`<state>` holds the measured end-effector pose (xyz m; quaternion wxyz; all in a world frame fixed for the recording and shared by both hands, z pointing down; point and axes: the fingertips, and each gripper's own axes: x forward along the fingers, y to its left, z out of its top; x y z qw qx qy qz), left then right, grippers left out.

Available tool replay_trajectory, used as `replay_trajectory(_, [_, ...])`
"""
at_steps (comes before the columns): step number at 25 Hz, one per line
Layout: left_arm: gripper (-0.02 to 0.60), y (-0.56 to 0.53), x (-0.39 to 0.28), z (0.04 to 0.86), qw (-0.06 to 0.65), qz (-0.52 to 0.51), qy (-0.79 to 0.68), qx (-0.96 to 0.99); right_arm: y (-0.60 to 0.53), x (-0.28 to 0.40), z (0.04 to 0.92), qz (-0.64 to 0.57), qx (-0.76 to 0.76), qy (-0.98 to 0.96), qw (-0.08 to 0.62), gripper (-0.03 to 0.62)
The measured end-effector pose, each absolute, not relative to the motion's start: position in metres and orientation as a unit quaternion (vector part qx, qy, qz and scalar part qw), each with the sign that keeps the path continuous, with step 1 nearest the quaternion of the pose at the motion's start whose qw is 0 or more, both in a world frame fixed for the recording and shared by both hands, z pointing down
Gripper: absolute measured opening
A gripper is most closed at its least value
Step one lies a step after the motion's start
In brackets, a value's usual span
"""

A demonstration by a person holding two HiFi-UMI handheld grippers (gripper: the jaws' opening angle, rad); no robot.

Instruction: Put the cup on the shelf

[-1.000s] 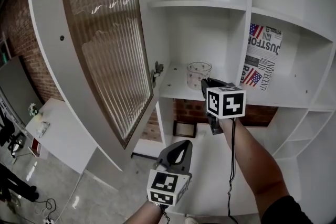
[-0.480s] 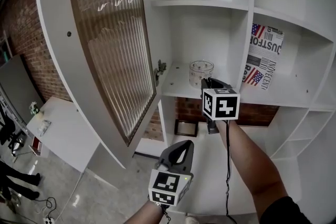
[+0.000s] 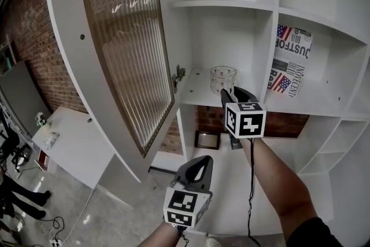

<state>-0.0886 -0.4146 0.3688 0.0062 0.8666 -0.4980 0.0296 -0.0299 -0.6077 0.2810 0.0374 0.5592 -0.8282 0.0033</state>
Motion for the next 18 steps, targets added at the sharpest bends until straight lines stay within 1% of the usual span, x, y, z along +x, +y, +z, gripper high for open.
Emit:
replay_trajectory(4, [0.005, -0.408, -0.088, 0.369, 0.007, 0.029, -0.497, 0.867, -0.593, -0.021, 0.279, 0.001, 0.561, -0.828, 0.024, 0.133])
replay_trajectory(6, [0.005, -0.402, -0.088, 0.370, 0.010, 0.027, -0.498, 0.867, -0.583, -0.018, 0.278, -0.003, 0.559, -0.829, 0.021, 0.117])
replay_trajectory(9, [0.005, -0.389, -0.087, 0.370, 0.019, 0.026, -0.496, 0.868, -0.561, -0.016, 0.275, -0.015, 0.549, -0.835, 0.018, 0.005])
replay_trajectory(15, [0.005, -0.352, -0.095, 0.369, 0.018, 0.026, -0.499, 0.866, -0.498, -0.018, 0.281, -0.042, 0.525, -0.850, 0.020, 0.000])
replay_trajectory(18, [0.005, -0.327, -0.100, 0.370, 0.021, 0.025, -0.501, 0.865, -0.458, -0.021, 0.291, -0.034, 0.511, -0.859, 0.018, 0.000])
